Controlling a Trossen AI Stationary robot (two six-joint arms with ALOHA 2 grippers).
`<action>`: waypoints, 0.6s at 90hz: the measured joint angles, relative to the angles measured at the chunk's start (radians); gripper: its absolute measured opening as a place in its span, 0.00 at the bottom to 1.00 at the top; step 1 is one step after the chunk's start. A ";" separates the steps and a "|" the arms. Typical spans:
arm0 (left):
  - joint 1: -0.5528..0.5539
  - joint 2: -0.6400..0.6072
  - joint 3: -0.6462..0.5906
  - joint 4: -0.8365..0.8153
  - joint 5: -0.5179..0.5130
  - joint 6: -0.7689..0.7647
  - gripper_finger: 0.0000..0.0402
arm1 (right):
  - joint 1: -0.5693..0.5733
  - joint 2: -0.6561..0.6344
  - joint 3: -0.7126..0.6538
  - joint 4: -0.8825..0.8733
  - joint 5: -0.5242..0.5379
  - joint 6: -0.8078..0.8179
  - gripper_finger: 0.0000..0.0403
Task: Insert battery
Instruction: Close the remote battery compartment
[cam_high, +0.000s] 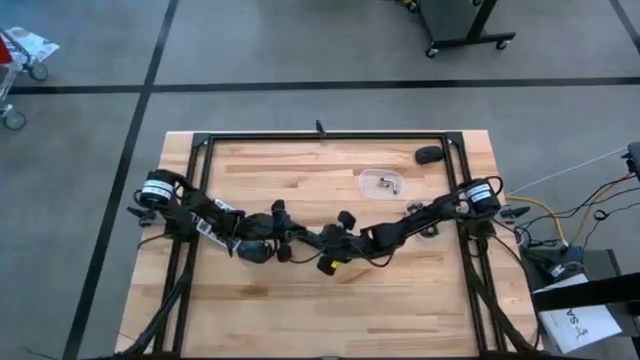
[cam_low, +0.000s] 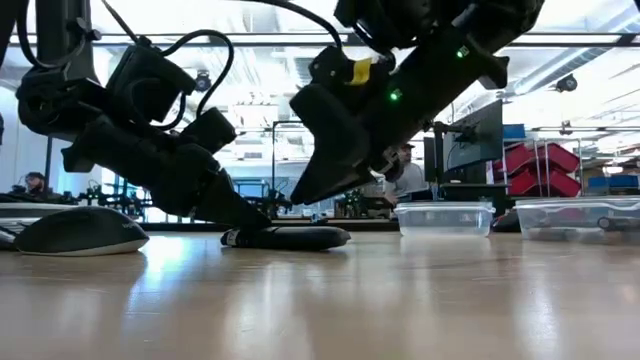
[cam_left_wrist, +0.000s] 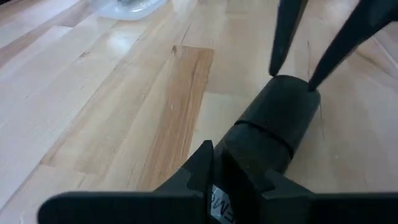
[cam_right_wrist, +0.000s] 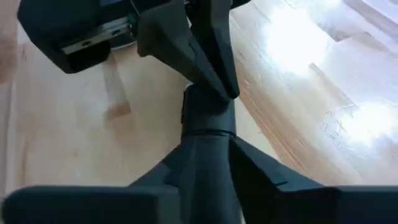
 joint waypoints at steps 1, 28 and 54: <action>0.000 0.000 0.000 0.000 0.000 0.000 0.05 | 0.000 0.001 0.000 -0.002 -0.001 0.000 0.10; 0.000 0.000 0.000 0.001 0.000 0.000 0.05 | -0.006 0.047 0.000 0.014 -0.023 0.014 0.02; 0.000 0.000 0.000 0.004 0.000 0.000 0.05 | -0.025 0.067 0.001 0.019 -0.041 0.001 0.00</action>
